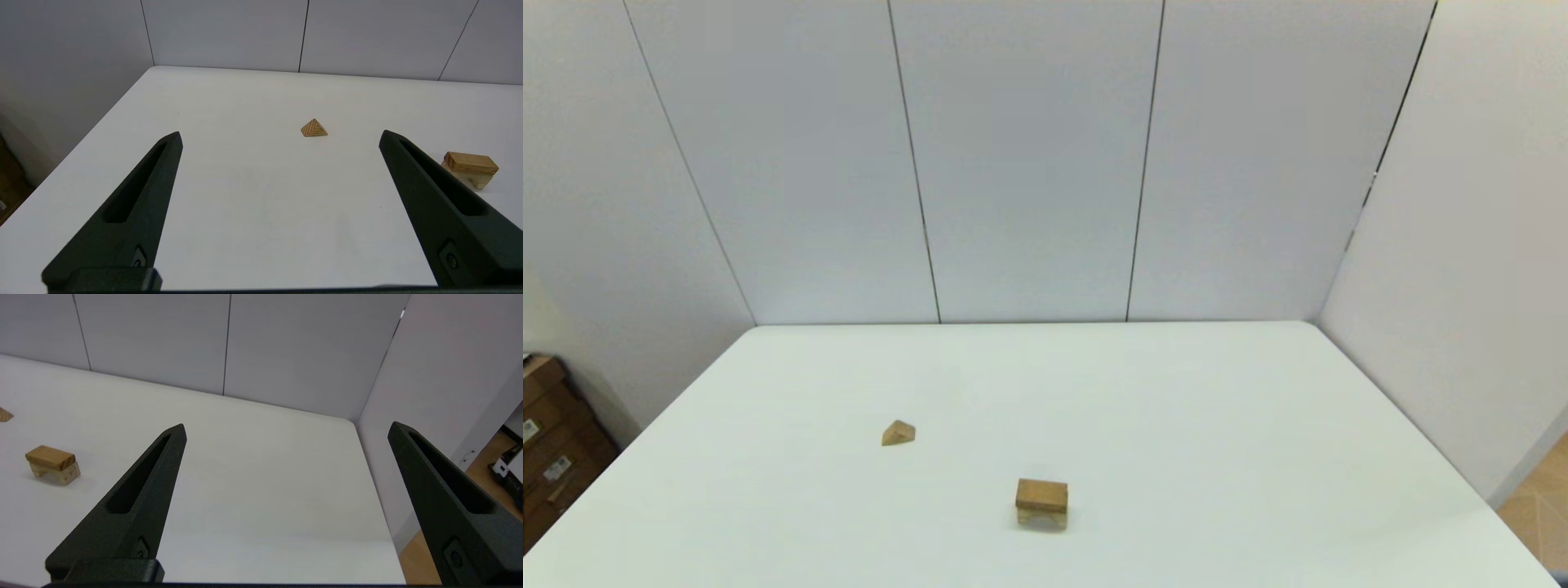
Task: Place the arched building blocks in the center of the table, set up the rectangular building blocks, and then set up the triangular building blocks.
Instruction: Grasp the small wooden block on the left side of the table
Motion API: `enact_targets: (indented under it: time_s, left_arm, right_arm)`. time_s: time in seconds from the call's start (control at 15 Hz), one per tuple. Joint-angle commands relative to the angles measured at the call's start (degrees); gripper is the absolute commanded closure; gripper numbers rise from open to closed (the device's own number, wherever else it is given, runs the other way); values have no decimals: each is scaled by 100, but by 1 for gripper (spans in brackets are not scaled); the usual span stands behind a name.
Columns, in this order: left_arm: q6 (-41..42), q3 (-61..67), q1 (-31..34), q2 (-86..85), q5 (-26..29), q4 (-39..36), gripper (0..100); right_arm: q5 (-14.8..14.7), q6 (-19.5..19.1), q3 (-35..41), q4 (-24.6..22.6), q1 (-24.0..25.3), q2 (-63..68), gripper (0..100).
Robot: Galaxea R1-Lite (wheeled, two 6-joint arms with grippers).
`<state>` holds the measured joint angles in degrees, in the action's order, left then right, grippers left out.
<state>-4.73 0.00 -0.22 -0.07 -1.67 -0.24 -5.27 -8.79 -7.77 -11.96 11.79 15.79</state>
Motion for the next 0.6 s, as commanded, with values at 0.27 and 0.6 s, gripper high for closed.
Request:
enact_targets:
  time_s: [0.27, 0.6]
  left_arm:
    - [-2, 0, -4, 7, 0, -2, 0]
    - [-2, 0, 4, 7, 0, -2, 0]
  right_arm:
    - [61, -9, -32, 9, -397, 162, 0]
    - [571, -9, 109, 45, -1073, 30, 0]
